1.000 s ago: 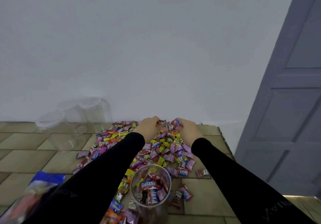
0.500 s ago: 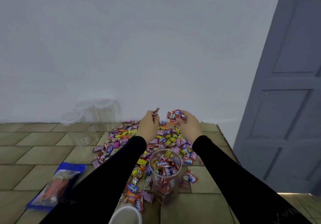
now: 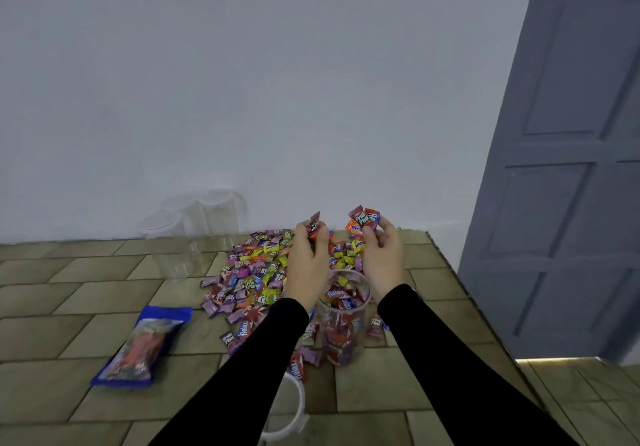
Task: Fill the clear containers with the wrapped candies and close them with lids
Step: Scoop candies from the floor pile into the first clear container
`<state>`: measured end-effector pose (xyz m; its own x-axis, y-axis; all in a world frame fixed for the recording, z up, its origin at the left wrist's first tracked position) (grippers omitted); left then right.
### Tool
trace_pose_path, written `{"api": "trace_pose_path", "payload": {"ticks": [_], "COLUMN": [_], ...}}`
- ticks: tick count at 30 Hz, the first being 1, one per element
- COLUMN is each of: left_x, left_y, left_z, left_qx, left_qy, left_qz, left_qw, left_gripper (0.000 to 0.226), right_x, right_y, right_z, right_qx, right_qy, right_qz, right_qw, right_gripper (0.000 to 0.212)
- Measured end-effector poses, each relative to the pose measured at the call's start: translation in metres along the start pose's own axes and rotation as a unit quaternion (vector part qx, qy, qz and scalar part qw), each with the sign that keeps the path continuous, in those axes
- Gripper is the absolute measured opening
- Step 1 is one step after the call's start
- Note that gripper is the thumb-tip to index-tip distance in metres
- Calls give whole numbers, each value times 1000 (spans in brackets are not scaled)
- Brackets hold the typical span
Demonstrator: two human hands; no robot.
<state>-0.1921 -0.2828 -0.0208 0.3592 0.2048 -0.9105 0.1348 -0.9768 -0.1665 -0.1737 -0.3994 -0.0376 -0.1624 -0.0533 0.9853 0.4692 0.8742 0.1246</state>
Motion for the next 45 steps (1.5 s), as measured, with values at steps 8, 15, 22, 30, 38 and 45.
{"api": "trace_pose_path", "payload": {"ticks": [8, 15, 22, 30, 38, 45], "left_x": [1, 11, 21, 17, 19, 22], "left_y": [0, 1, 4, 3, 0, -7], "left_z": [24, 26, 27, 31, 31, 29], "left_qx": [56, 40, 24, 17, 39, 98], "left_qy": [-25, -8, 46, 65, 26, -15], "left_qz": [34, 8, -27, -20, 56, 123], "left_qw": [998, 999, 998, 998, 997, 987], "left_gripper": [34, 44, 22, 12, 13, 17], "right_x": [-17, -21, -18, -14, -14, -16], "right_y": [8, 10, 9, 5, 5, 3], "right_z": [12, 14, 16, 16, 16, 16], "right_qx": [-35, -33, -47, -58, -64, -69], "right_qy": [27, 22, 8, -9, -21, -22], "right_qz": [-31, -22, -8, 10, 7, 19], "right_qw": [999, 999, 999, 998, 998, 997], "right_gripper": [36, 33, 33, 28, 27, 32]}}
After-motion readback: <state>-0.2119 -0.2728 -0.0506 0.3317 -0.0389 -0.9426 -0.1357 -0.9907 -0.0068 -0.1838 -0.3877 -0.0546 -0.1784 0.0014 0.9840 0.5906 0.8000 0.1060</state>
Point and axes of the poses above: each hand's wrist, its own z-axis away from the middle knuckle, its own y-axis out of the palm, x = y × z, the point moved 1 cm from there along -z, towards the middle knuckle, and after that the axes turned 3 degrees about z, right-handed, at the moved point
